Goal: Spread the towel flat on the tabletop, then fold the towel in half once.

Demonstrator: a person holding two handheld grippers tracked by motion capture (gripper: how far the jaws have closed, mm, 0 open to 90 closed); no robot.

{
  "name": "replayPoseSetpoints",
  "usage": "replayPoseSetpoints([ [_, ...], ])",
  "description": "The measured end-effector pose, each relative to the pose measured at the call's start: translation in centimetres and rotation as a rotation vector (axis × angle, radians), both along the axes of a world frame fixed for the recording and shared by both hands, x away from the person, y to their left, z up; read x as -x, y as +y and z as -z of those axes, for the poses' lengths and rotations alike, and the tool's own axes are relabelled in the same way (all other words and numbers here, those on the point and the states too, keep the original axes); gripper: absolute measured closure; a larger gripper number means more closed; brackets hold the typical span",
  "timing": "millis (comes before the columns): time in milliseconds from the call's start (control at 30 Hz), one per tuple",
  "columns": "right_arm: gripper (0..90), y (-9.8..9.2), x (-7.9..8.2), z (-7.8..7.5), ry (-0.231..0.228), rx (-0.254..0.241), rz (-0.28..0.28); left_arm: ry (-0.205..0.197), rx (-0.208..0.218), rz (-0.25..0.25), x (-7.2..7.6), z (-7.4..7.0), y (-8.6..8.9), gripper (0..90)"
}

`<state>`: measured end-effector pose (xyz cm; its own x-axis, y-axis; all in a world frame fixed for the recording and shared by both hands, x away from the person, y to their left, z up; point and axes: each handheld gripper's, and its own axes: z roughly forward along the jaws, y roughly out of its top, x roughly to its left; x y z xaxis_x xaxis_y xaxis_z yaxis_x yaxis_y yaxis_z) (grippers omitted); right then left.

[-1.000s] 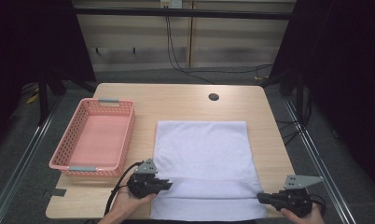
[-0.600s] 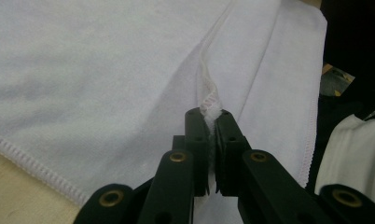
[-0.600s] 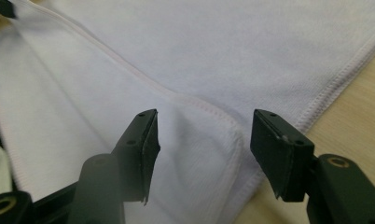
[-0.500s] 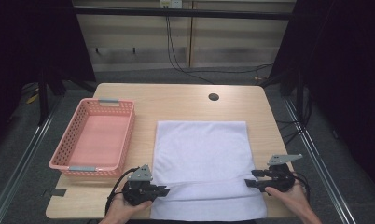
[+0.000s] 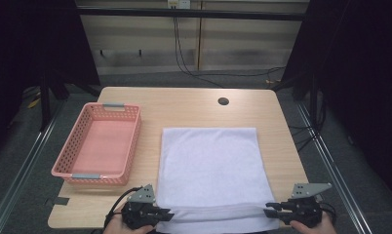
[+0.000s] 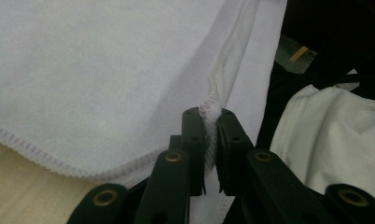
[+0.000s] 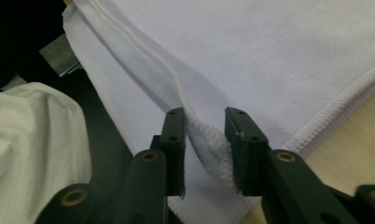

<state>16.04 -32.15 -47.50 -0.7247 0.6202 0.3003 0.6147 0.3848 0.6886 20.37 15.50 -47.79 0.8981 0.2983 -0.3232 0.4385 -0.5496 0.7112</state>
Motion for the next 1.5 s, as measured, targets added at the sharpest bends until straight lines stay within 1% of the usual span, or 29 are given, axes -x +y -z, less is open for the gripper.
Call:
replayPoseSetpoints([
  [67, 60.4, -0.5, 1.0, -0.4, -0.009, -0.011, 0.012, 0.0, 0.03, 0.014, 0.5, -0.5, 0.7, 77.1],
  [167, 60.9, -0.7, 1.3, -0.7, -0.012, -0.018, 0.012, 0.014, 0.048, 0.023, 0.6, -0.6, 1.0, 72.6],
  [233, 59.3, -0.5, 1.7, -1.0, -0.014, -0.022, 0.005, 0.017, 0.085, 0.022, 0.8, -0.9, 1.7, 66.6],
  [333, 58.5, -0.2, 1.8, -1.1, -0.023, -0.019, 0.001, 0.006, 0.107, -0.045, 0.4, -1.1, 2.2, 64.6],
  [367, 58.5, -0.2, 1.8, -1.1, -0.023, -0.019, 0.001, 0.006, 0.107, -0.045, 0.4, -1.1, 2.2, 63.8],
  [400, 59.0, -0.1, 1.3, -1.2, -0.043, -0.032, 0.017, -0.002, 0.093, -0.104, -0.6, -0.9, 2.2, 64.1],
  [467, 59.2, 0.0, 0.4, -1.2, -0.06, -0.069, 0.034, 0.009, 0.087, -0.139, -2.0, -0.5, 1.8, 64.3],
  [500, 59.2, 0.1, -0.1, -1.1, -0.064, -0.075, 0.038, 0.009, 0.087, -0.139, -2.0, -0.5, 1.8, 64.6],
  [533, 58.8, 0.3, -0.7, -1.1, -0.066, -0.059, 0.051, 0.007, 0.053, -0.184, -3.3, -0.4, 1.1, 64.6],
  [567, 58.8, 0.3, -0.7, -1.1, -0.066, -0.059, 0.051, 0.007, 0.053, -0.184, -3.3, -0.4, 1.1, 64.4],
  [600, 58.2, 0.6, -1.9, -1.1, -0.065, -0.055, 0.052, 0.02, 0.048, -0.191, -3.9, -0.3, 0.7, 63.5],
  [633, 58.2, 0.6, -1.9, -1.1, -0.065, -0.055, 0.052, 0.011, 0.032, -0.193, -4.5, -0.3, 0.3, 63.5],
  [667, 56.9, 1.0, -3.1, -1.1, -0.067, -0.038, 0.064, 0.02, 0.017, -0.217, -5.6, -0.2, -0.5, 62.5],
  [767, 54.3, 1.4, -4.4, -1.0, -0.068, -0.03, 0.063, 0.009, 0.006, -0.234, -6.7, -0.1, -1.1, 58.2],
  [800, 53.2, 1.6, -5.7, -0.9, -0.064, -0.021, 0.074, 0.016, -0.004, -0.236, -7.7, 0.0, -1.8, 56.4],
  [833, 53.2, 1.6, -5.7, -0.9, -0.064, -0.021, 0.074, 0.016, -0.004, -0.236, -7.7, 0.0, -1.8, 55.5],
  [867, 52.4, 1.8, -7.1, -0.8, -0.066, -0.008, 0.088, -0.001, -0.055, -0.232, -8.9, 0.3, -2.6, 54.2],
  [900, 52.1, 1.9, -7.8, -0.7, -0.063, 0.0, 0.094, -0.005, -0.054, -0.259, -9.5, 0.5, -2.7, 52.6],
  [1000, 51.6, 2.0, -9.4, -0.4, -0.064, 0.019, 0.12, -0.003, -0.055, -0.275, -10.7, 0.9, -3.0, 52.1],
  [1033, 51.6, 2.1, -10.2, -0.2, -0.059, 0.025, 0.125, -0.022, -0.068, -0.284, -11.1, 1.1, -3.1, 52.5],
  [1067, 51.7, 2.4, -11.9, 0.2, -0.052, 0.045, 0.142, -0.027, -0.084, -0.305, -12.1, 1.6, -3.3, 54.7],
  [1100, 51.7, 2.4, -11.9, 0.2, -0.052, 0.045, 0.142, -0.027, -0.084, -0.305, -12.1, 1.6, -3.3, 54.9],
  [1133, 52.1, 2.8, -13.6, 0.7, -0.057, 0.083, 0.156, -0.01, -0.092, -0.3, -12.9, 1.8, -3.3, 56.4],
  [1167, 52.1, 2.8, -13.6, 0.7, -0.057, 0.083, 0.156, -0.01, -0.092, -0.3, -12.9, 1.8, -3.3, 56.4],
  [1200, 52.0, 3.1, -15.1, 1.3, -0.048, 0.101, 0.169, -0.037, -0.082, -0.332, -13.4, 1.6, -3.1, 54.8],
  [1267, 51.9, 3.6, -16.1, 1.7, -0.055, 0.122, 0.187, -0.034, -0.068, -0.354, -13.9, 1.7, -2.9, 53.9],
  [1300, 51.9, 3.9, -16.5, 1.9, -0.047, 0.123, 0.188, -0.042, -0.09, -0.366, -14.1, 2.0, -2.8, 53.3],
  [1367, 51.5, 4.3, -16.9, 2.3, -0.065, 0.154, 0.192, -0.047, -0.085, -0.362, -14.2, 2.1, -2.8, 54.9],
  [1500, 51.5, 4.3, -16.8, 2.3, -0.069, 0.153, 0.189, -0.084, -0.101, -0.366, -14.0, 2.2, -2.8, 60.5],
])
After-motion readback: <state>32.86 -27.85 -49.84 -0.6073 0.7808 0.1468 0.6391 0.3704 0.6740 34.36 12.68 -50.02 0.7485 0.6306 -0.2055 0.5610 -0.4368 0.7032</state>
